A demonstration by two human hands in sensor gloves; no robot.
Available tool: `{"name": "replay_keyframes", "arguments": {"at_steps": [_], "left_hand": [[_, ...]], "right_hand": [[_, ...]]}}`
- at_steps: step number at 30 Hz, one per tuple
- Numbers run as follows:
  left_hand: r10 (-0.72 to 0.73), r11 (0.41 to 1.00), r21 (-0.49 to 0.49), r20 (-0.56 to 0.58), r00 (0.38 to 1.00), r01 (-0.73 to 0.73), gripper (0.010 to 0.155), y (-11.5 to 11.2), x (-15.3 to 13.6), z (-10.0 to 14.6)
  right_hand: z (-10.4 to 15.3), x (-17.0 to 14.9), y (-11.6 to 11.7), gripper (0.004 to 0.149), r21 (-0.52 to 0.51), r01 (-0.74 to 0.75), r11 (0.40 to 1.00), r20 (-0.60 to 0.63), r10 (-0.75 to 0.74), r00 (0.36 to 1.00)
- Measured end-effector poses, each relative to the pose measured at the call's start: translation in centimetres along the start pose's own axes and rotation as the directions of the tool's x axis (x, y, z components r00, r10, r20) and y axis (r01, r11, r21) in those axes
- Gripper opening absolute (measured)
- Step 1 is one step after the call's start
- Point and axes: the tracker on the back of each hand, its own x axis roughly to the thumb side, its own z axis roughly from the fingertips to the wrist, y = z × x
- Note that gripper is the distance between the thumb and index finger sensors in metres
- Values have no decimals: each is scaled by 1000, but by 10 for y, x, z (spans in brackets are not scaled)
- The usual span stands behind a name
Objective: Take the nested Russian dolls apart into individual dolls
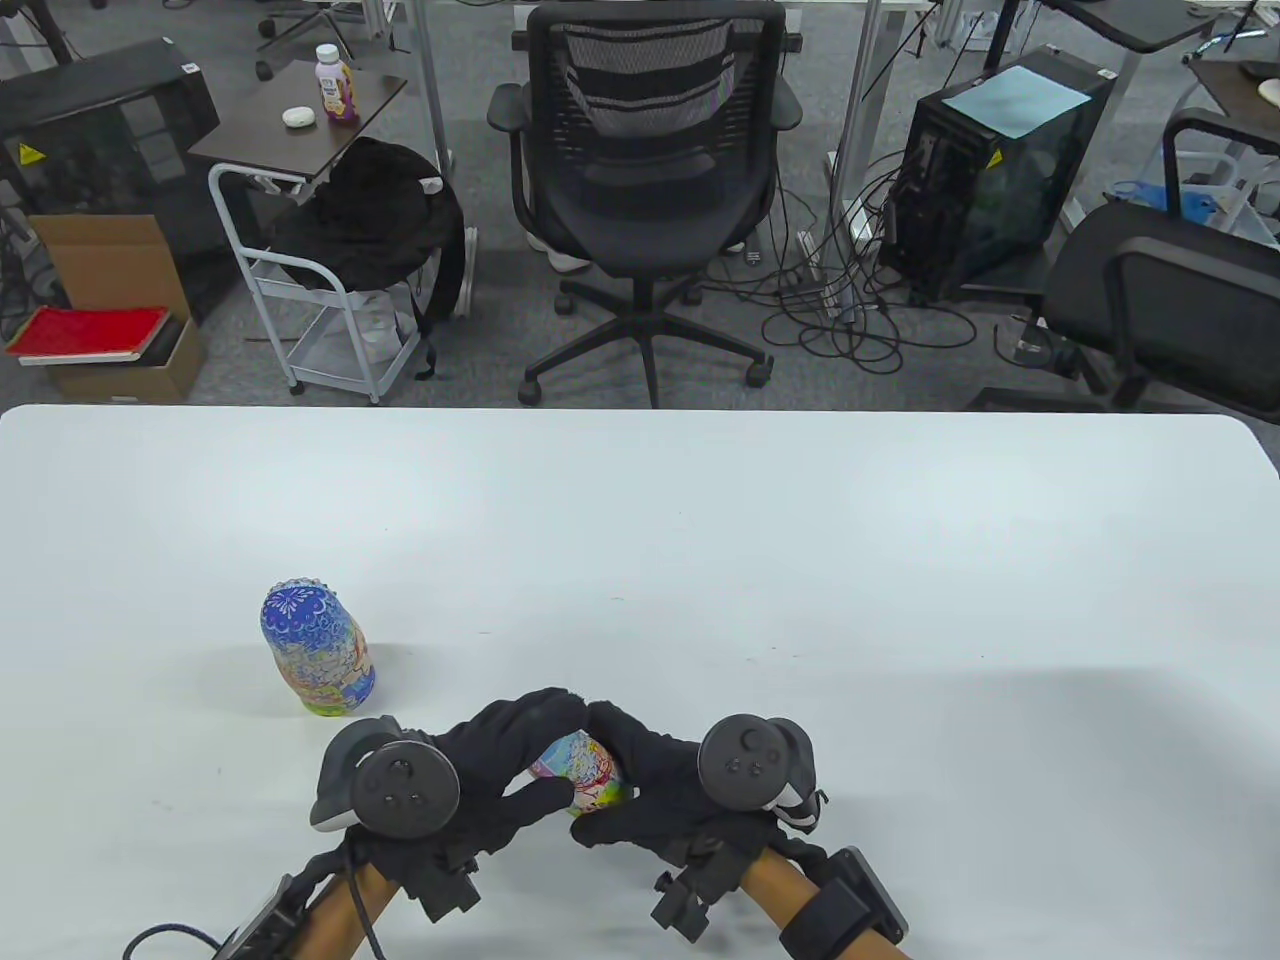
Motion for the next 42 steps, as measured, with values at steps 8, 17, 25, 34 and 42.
{"name": "replay_keyframes", "arguments": {"at_steps": [8,17,25,34,42], "left_hand": [[-103,987,121,-24,994,105,67,44,2,6],[-413,895,66,-254,874,442,66,56,-36,5],[-466,881,-106,-366,806,461,65,28,-79,-5],[-536,843,-214,-391,748,493,65,7,-96,-6],[-557,828,-198,-387,734,524,66,1,-102,-5]], "right_hand": [[4,6,-19,100,-63,-35,997,16,36,999],[6,-7,-27,95,-56,-59,997,-15,58,998],[5,-12,-17,90,-18,-160,987,-24,160,987],[3,-18,-13,88,9,-182,983,-41,183,982],[2,-21,-14,87,-3,-142,990,-52,142,989]]}}
